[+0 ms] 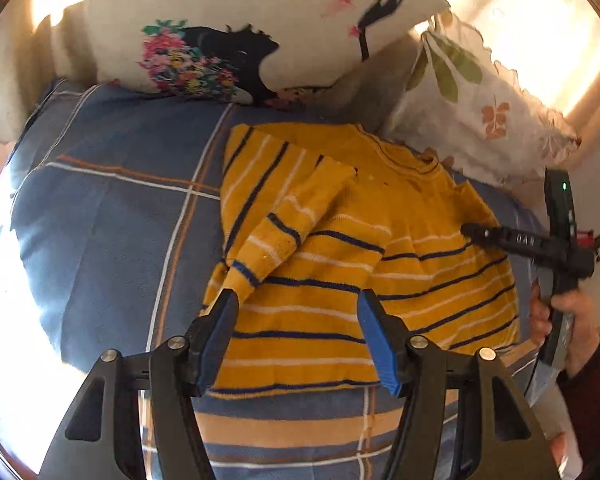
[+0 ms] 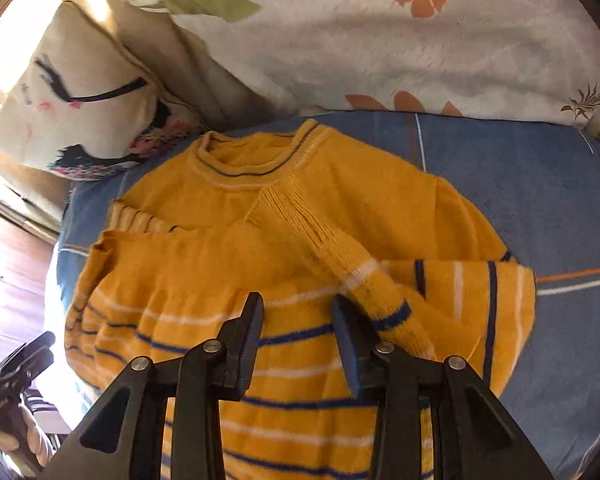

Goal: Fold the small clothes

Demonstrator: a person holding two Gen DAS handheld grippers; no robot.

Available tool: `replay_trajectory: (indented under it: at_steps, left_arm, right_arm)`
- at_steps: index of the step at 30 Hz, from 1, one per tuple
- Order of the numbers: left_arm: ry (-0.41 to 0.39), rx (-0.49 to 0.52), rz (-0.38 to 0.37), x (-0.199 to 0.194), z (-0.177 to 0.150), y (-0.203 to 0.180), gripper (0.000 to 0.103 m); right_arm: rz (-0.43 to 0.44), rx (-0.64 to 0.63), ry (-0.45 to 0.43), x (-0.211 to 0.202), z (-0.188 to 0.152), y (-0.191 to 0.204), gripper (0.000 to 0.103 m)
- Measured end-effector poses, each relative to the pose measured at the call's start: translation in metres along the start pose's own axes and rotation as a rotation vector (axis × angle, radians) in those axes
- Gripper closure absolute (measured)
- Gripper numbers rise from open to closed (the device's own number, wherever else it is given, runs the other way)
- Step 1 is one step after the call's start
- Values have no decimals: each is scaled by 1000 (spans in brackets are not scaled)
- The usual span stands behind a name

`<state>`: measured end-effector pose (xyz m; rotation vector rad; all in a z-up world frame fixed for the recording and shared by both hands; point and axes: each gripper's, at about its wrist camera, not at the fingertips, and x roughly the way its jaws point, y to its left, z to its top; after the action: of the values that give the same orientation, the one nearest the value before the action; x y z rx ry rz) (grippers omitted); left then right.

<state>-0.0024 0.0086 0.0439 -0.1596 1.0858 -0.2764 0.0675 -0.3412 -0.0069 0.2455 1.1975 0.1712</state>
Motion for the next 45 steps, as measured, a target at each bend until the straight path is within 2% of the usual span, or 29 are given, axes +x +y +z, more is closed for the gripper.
replay_trajectory:
  at_steps: [3,5,9,11,13,15,18,21,23,26,27,28,29,30,31,36,38,39,40,41,42,43,45]
  left_arm:
    - [37,1,71,38,19,14,42]
    - [53,-89,94,52,34,44,42]
    - [73,-334,4,58,46,114,42]
    - [72,-383,0,55,42,135,43]
    - [73,-405,-51,48,35,147,43]
    - [73,-407,-102,38,25,151,43]
    - [53,-374,-142,21,10,144,42]
    - [38,-344,-187,10,-7,132,38]
    - [30,-324,-213,11,-17,121,33]
    - [63,-326,-239,21,-27,114,33]
    - [73,-339,-259,26,-28,111,33]
    - [85,-354,-279,29,-32,109,35]
    - [91,-373,-295,31,-34,108,53]
    - [100,-392,-317,35,-36,109,67]
    - [116,-408,-349,37,-39,107,89]
    - [72,-451,-409,32,-46,101,90]
    - [58,-458,-416,27,-47,99,91]
    - [54,-459,-402,25,-47,99,91]
    - [47,-465,-399,19,-51,101,91]
    - [40,-476,-406,15,-52,101,90]
    - [30,-482,-408,5,-56,103,90]
    - [13,-486,-411,-5,-56,103,90]
    - [-31,-498,-431,-30,-58,103,90]
  right_arm:
    - [-69,45,11,16,19,-9,64]
    - [-124,44,13,21,27,-6,64]
    - [-173,59,-32,4,32,13,64]
    - [-180,43,-78,-11,29,32,64]
    - [-137,20,-94,-19,24,54,60]
    - [-48,-10,-74,-16,19,86,54]
    - [108,-60,7,5,14,138,53]
    - [208,-76,99,37,11,187,53]
    - [203,-112,135,59,11,218,52]
    - [107,-163,178,88,8,253,51]
    - [78,-178,190,97,6,264,45]
    - [45,-195,197,103,5,274,39]
    - [10,-208,194,108,3,281,37]
    - [-30,-223,190,114,3,290,34]
    - [-68,-248,188,118,1,297,33]
    - [-275,-472,228,142,-16,336,33]
    - [-361,-568,223,148,-27,349,37]
    - [-395,-601,206,148,-32,354,46]
    - [-426,-615,186,146,-35,356,70]
    - [-436,-619,168,142,-36,355,76]
    - [-402,-606,156,137,-36,354,85]
    - [-360,-579,140,128,-34,349,88]
    - [-253,-500,106,105,-24,334,90]
